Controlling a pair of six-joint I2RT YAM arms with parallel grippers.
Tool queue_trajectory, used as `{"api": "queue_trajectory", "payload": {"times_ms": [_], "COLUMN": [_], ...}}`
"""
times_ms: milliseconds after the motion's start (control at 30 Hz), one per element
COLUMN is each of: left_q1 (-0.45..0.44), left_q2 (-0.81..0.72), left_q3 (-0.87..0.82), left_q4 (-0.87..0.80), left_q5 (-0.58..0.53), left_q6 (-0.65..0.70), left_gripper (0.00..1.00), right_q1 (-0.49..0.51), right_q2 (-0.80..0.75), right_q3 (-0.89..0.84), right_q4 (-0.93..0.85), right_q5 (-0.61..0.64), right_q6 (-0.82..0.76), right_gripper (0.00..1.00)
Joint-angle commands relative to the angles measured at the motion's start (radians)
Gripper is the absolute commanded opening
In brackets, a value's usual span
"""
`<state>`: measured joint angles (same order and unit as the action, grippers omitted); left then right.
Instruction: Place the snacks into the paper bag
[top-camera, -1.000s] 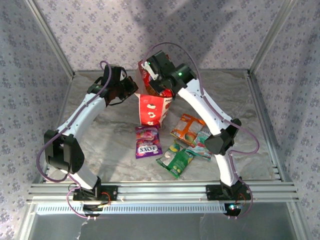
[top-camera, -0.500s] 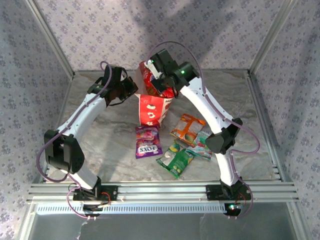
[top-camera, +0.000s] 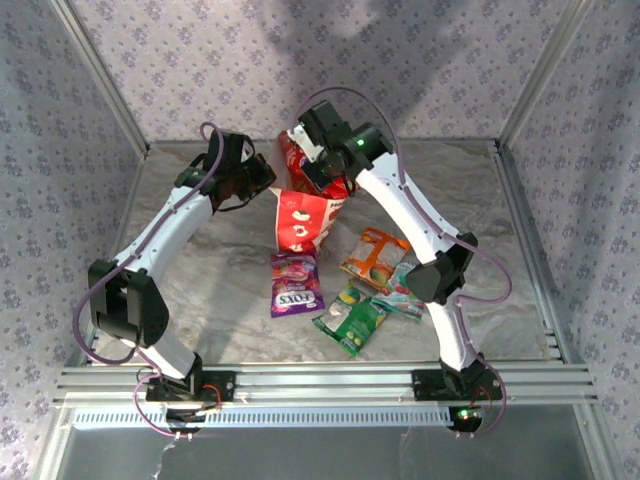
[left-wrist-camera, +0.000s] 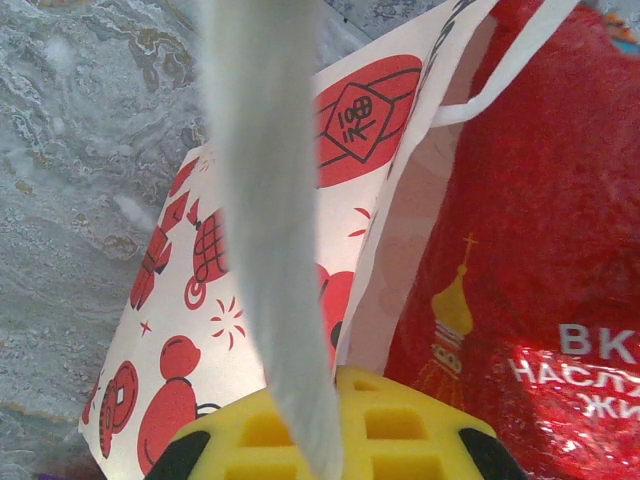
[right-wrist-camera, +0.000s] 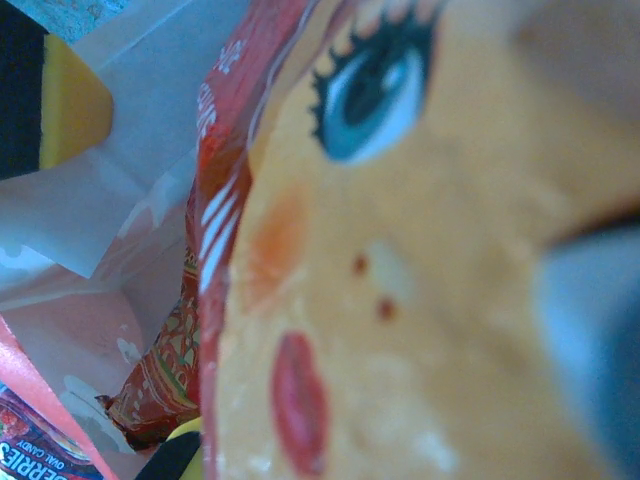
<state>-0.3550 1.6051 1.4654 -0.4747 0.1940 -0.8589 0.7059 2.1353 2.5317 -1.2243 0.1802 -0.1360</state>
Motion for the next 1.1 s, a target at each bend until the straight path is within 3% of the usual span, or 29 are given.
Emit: {"api": "queue_trajectory", "payload": {"times_ms": [0, 400, 667, 1067], "left_q1": [0.014, 0.005, -0.002, -0.006], "left_q2": [-0.004, 0.010, 0.022, 0.033], "left_q3": [0.039, 0.047, 0.050, 0.047], "left_q4": [-0.025, -0.016, 0.002, 0.013], "left_q5": [-0.058, -0.029, -0.003, 0.007], "left_q6": [-0.012, -0.025, -0.039, -0.049], "left_gripper": [0.05, 0.05, 0.05, 0.05], "right_q1": [-0.019, -0.066, -0.118, -0.129], "right_q2": [-0.006, 0.010, 0.047, 0.083], "right_q3": [0.051, 0.112, 0.165, 0.209], "right_q4": [-0.049, -0.014, 0.048, 0.110], "right_q5": [-0.010, -0.080, -0.242, -0.342], "right_q6": [-0.018, 0.050, 0.214, 0.322], "right_gripper": [0.00, 0.00, 0.00, 0.00]}}
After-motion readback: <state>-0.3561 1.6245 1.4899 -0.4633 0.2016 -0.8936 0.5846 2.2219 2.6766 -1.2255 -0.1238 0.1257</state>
